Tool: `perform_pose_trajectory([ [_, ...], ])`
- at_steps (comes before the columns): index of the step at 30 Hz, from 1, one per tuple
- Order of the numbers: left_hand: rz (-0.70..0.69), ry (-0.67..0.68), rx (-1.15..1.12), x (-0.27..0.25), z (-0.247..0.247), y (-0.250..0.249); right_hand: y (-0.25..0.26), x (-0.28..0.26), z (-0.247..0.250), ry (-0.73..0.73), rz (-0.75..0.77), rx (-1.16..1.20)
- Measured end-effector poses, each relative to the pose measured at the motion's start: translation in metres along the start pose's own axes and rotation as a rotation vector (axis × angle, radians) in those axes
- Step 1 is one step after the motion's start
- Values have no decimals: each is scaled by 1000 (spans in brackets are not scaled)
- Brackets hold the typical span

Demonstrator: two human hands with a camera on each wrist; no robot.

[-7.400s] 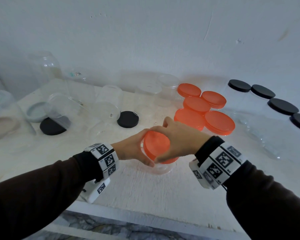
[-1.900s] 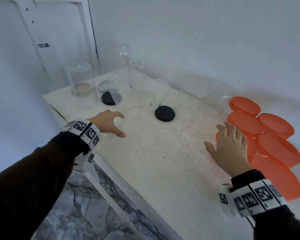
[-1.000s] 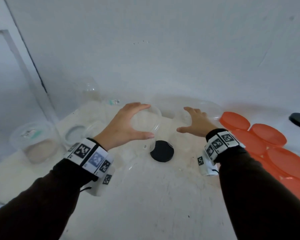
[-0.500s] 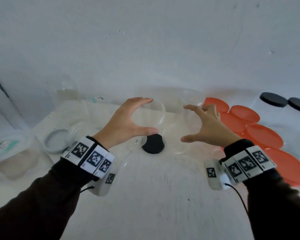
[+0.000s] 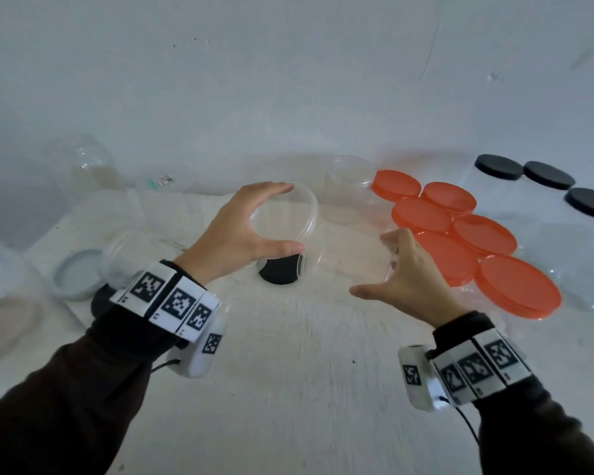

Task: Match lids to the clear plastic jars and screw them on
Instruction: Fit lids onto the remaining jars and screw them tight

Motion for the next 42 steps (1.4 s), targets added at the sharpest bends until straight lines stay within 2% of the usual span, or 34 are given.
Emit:
perform_pose_trajectory([
  [4,-7,14,8,2,-3,-2,-8,-5,-9,25,-36,41],
  [10,-33,34,-7,3,-11,-3,-13,-7,-24,142,-71,18],
  [14,-52,31,-8,6,-15,-6,-18,-11,-29,152,-84,70],
  [22,-92,76,-25,13,-33,-15,-36,-25,-30,285,-138,220],
  [28,-158,129,32,14,-56,-27,-46,-29,-35,236,-220,368],
  [32,-119,211,131,11,-72,-29,-46,-28,-42,228,-220,474],
  [35,-150,245,197,9,-84,-33,-47,-27,-44,245,-204,517],
  [42,-164,336,307,10,-102,-32,-45,-27,-43,246,-186,528],
])
Point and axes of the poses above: each hand's wrist, its own x-axis towards the middle knuckle, its own z-axis out of the back of the hand, y = z × x, the point moved 6 cm from there along x, towards the middle knuckle, and after that the axes turned 7 degrees about z, right-handed, at the moved point
